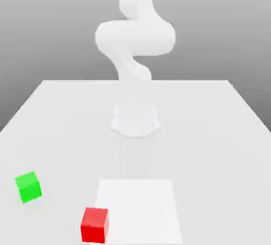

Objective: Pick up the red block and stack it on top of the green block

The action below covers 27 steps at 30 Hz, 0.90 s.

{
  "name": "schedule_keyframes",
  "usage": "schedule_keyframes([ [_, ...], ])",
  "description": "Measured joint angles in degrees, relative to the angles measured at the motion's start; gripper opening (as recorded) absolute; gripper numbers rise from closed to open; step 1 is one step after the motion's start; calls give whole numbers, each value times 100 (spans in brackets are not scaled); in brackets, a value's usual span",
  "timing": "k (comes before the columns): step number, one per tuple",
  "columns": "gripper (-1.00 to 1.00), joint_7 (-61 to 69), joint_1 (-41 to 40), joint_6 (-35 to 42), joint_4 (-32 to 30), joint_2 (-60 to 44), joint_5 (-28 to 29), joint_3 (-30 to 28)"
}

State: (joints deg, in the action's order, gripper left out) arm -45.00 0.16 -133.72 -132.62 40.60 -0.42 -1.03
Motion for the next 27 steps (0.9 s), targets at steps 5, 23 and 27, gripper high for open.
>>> schedule_keyframes([
  [5, 0, 179, 23, -398, -173, -1073, -97, -203],
  [23, 0, 749, -201, -1788, -776, -4807, -362, -626],
  [27, 0, 855, -292, -2268, -794, -5632, -437, -592],
])
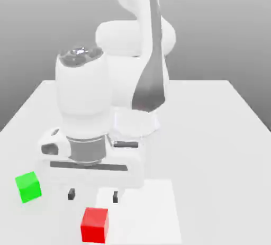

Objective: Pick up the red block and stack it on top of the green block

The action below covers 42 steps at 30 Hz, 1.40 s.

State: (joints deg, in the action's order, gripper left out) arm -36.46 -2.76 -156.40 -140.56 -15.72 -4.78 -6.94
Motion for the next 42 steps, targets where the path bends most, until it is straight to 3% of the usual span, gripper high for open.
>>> schedule_keyframes([
  [2, 0, 81, -78, -335, 58, -415, -106, 96],
  [3, -100, 117, -118, -488, 86, -601, -153, 145],
  [10, -100, 116, -128, -514, 91, -637, -154, 158],
  [15, -100, -82, -41, 202, -55, 229, 92, -15],
  [24, -100, -783, -647, 462, -425, 835, -2, -825],
  [32, -100, -1675, -1479, 569, -756, 1293, 249, -1464],
  [37, -100, -1207, -1702, -207, -736, 433, -506, -1131],
  [38, 100, -1123, -1763, -326, -727, 300, -622, -1046],
  [42, 100, -1123, -1763, -326, -727, 300, -622, -1046],
])
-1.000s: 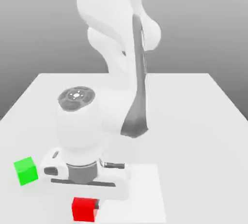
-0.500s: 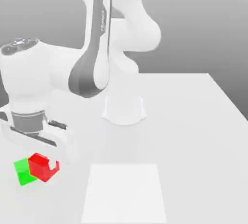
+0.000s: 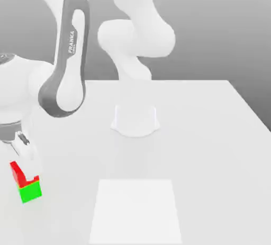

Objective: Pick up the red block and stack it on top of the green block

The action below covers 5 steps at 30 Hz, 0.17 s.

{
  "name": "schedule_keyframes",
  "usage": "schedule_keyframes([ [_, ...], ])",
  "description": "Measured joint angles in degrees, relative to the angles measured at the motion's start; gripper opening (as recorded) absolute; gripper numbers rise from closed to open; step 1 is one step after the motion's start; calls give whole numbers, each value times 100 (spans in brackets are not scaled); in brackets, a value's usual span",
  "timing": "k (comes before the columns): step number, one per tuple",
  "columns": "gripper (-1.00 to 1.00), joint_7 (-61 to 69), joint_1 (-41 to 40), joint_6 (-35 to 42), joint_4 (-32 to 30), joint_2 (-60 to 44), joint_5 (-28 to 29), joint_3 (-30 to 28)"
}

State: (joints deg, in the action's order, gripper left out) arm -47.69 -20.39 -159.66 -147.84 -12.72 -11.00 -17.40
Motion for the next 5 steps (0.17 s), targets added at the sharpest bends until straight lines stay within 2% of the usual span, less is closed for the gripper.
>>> schedule_keyframes([
  [2, 100, 46, -25, -59, 4, -67, -63, 37],
  [5, 100, -232, 69, 284, -24, 330, 319, -135],
])
